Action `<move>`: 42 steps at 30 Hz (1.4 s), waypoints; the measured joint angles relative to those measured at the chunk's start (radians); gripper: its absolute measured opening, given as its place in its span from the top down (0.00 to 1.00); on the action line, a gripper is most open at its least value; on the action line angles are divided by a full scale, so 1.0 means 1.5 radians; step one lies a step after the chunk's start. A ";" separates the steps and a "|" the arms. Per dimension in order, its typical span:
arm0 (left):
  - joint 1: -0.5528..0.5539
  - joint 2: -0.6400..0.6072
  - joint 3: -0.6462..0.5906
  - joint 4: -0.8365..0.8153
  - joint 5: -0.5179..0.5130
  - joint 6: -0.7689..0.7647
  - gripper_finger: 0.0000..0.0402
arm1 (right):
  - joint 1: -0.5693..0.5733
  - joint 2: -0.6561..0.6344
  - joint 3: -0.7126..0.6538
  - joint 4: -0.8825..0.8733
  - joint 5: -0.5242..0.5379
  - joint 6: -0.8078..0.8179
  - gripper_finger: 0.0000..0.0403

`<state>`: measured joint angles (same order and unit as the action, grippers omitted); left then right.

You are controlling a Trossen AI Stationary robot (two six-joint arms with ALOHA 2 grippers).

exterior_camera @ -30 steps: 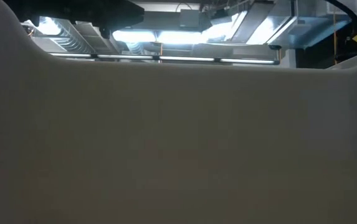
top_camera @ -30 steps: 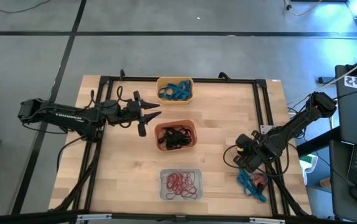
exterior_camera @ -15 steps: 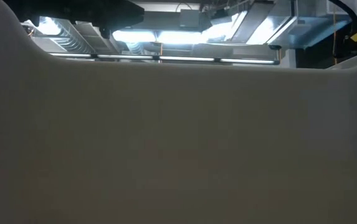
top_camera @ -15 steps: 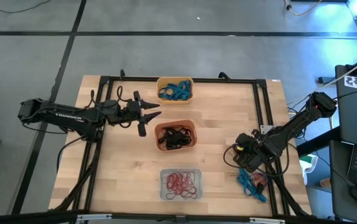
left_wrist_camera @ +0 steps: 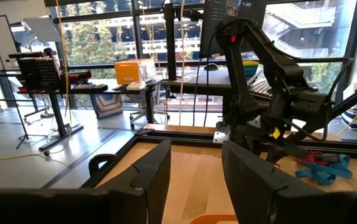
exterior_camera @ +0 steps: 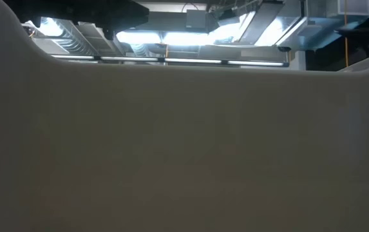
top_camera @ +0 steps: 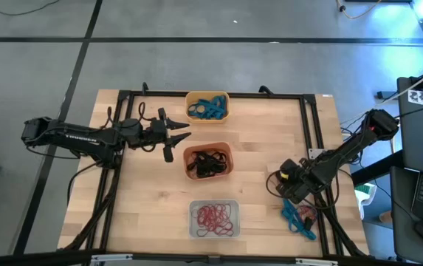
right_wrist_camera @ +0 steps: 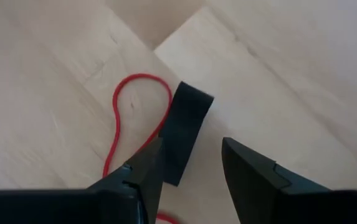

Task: Sort rubber bands into baskets
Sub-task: Put the black rubber band in the orange bin

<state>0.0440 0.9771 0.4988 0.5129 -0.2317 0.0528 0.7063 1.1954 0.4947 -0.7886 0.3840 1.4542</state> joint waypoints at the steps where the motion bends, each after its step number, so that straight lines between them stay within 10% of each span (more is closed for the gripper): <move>1: 0.000 0.000 0.000 0.000 0.000 0.000 0.65 | 0.000 0.000 -0.006 0.010 -0.002 -0.002 0.60; 24: 0.000 0.000 0.000 0.000 0.000 0.004 0.65 | 0.000 0.000 -0.026 0.052 -0.007 -0.062 0.61; 36: 0.000 0.000 0.000 0.000 0.000 0.004 0.65 | 0.000 0.000 -0.026 0.052 -0.007 -0.067 0.97; 42: 0.000 0.000 0.000 0.000 0.000 0.004 0.65 | 0.000 0.000 -0.025 0.051 0.005 -0.068 0.95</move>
<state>0.0438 0.9770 0.4988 0.5125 -0.2318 0.0593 0.7063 1.1954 0.4577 -0.7125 0.3909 1.3529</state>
